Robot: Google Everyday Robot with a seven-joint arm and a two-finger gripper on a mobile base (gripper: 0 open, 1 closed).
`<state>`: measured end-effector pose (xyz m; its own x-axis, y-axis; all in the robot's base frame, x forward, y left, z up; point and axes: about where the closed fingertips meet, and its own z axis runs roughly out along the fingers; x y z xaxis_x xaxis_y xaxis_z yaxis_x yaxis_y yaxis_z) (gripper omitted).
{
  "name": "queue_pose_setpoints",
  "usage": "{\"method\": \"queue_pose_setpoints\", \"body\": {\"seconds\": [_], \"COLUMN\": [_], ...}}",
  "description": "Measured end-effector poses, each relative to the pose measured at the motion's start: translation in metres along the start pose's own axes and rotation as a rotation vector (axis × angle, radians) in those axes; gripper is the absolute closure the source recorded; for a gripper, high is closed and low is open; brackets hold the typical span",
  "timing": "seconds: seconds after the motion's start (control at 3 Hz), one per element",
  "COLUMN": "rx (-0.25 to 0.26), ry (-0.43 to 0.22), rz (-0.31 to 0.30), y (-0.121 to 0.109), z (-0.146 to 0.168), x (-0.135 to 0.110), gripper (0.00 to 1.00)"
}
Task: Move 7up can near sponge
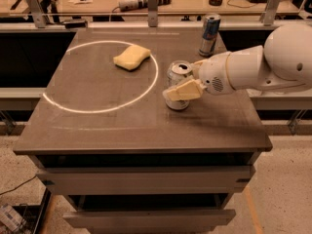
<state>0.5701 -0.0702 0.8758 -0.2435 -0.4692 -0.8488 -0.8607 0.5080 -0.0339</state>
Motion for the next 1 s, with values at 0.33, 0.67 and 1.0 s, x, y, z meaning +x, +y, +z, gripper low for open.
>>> {"method": "queue_pose_setpoints", "body": {"seconds": [0.33, 0.67, 1.0], "rx": [-0.013, 0.008, 0.069], "ry": [-0.011, -0.032, -0.028], "rz": [0.002, -0.003, 0.009], "y": [-0.003, -0.015, -0.043], "z": [0.005, 0.018, 0.036], "x": [-0.001, -0.013, -0.025], "gripper": [0.58, 0.81, 1.0]}}
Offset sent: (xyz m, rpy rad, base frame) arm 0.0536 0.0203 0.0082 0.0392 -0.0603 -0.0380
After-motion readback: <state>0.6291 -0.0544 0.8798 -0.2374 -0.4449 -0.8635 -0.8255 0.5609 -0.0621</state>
